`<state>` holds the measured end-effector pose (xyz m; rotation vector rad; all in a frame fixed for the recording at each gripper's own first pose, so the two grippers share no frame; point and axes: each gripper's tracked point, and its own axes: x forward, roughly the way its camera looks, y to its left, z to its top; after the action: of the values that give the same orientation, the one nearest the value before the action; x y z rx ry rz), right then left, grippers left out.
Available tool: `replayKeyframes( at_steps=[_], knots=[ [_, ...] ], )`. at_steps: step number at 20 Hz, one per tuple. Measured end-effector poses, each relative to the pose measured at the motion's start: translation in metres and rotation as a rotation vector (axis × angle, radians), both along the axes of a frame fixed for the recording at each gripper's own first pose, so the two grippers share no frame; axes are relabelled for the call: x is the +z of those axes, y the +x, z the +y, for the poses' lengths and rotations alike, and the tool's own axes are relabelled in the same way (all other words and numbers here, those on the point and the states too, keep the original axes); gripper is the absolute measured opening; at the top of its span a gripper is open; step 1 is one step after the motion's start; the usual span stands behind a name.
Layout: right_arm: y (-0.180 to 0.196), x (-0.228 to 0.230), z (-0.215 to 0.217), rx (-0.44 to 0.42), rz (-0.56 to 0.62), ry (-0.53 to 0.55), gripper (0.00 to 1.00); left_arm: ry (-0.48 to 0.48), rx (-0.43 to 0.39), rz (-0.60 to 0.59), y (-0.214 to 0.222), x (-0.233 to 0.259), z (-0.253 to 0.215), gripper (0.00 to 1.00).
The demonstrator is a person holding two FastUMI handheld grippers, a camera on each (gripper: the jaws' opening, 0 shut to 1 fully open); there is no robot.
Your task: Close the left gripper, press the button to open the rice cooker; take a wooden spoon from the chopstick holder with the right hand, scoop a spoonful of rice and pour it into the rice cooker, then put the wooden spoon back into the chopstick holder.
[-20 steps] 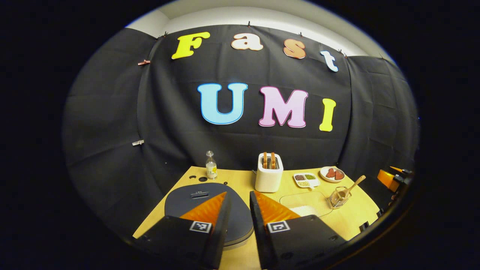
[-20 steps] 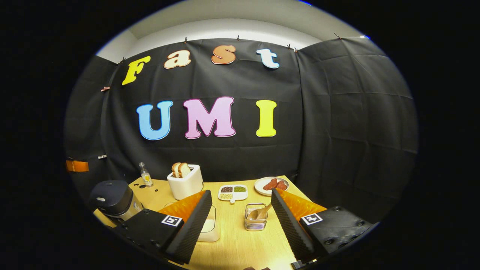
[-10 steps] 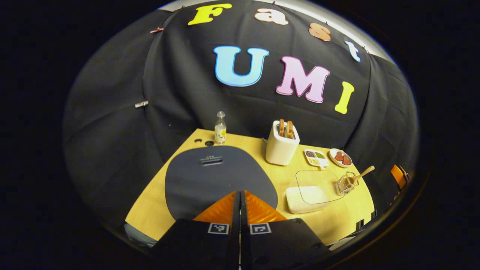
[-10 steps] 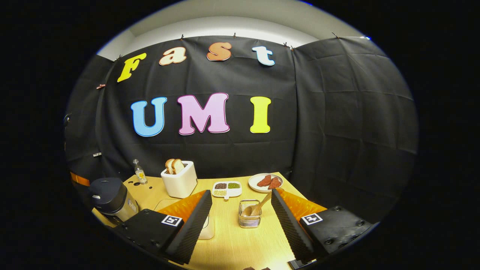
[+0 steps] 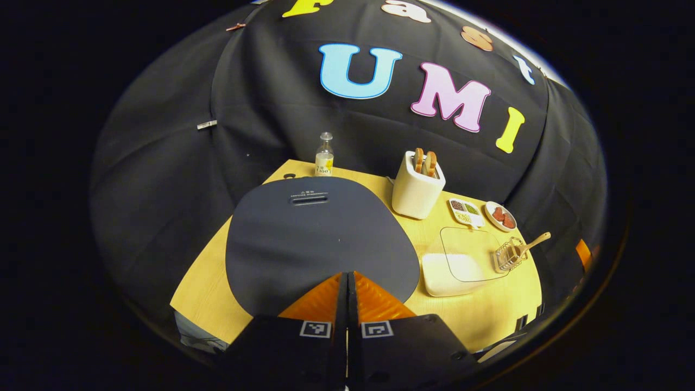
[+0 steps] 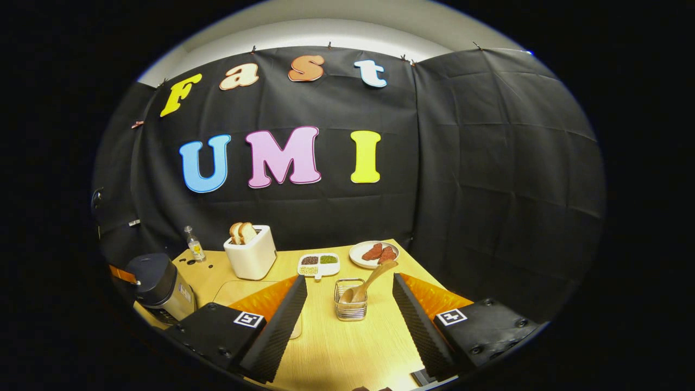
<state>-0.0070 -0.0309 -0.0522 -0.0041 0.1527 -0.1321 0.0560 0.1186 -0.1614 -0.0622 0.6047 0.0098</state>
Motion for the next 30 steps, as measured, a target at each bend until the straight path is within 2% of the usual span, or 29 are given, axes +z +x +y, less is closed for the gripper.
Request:
replayKeyframes(
  at_steps=[4, 7, 9, 11, 17, 19, 21, 24, 26, 30],
  knots=[
    [0.0, -0.009, -0.003, -0.005, 0.028, 0.012, 0.99, 0.045, 0.005, 0.02, 0.0, -0.004, 0.002, 0.07],
    [0.002, -0.013, -0.004, 0.0, 0.04, 0.026, 0.99, 0.003, 0.038, 0.002, 0.001, 0.0, 0.002, 0.05],
    [0.005, -0.013, -0.005, 0.003, 0.041, 0.033, 0.99, 0.004, 0.049, -0.025, -0.001, 0.004, 0.001, 0.07],
    [0.007, -0.015, -0.008, 0.005, 0.046, 0.036, 0.99, 0.048, 0.062, -0.098, -0.004, 0.023, 0.002, 0.06],
    [0.025, -0.029, -0.025, 0.005, 0.072, 0.065, 0.99, 0.239, 0.158, -0.46, -0.003, 0.148, -0.003, 0.08],
    [0.036, -0.031, -0.032, 0.003, 0.074, 0.078, 0.99, 0.235, 0.151, -0.484, -0.005, 0.159, -0.02, 0.12],
    [0.052, -0.035, -0.04, 0.003, 0.082, 0.096, 0.99, 0.254, 0.165, -0.477, -0.006, 0.158, -0.025, 0.42],
    [0.073, -0.045, -0.047, 0.035, 0.118, 0.138, 0.99, 0.192, 0.161, -0.457, -0.012, 0.149, -0.05, 0.88],
    [0.089, -0.053, -0.054, 0.047, 0.138, 0.165, 0.99, 0.186, 0.182, -0.441, -0.017, 0.141, -0.056, 0.98],
    [0.121, -0.075, -0.069, 0.039, 0.187, 0.243, 0.99, 0.208, 0.218, -0.391, -0.031, 0.123, -0.072, 0.97]
  ],
)
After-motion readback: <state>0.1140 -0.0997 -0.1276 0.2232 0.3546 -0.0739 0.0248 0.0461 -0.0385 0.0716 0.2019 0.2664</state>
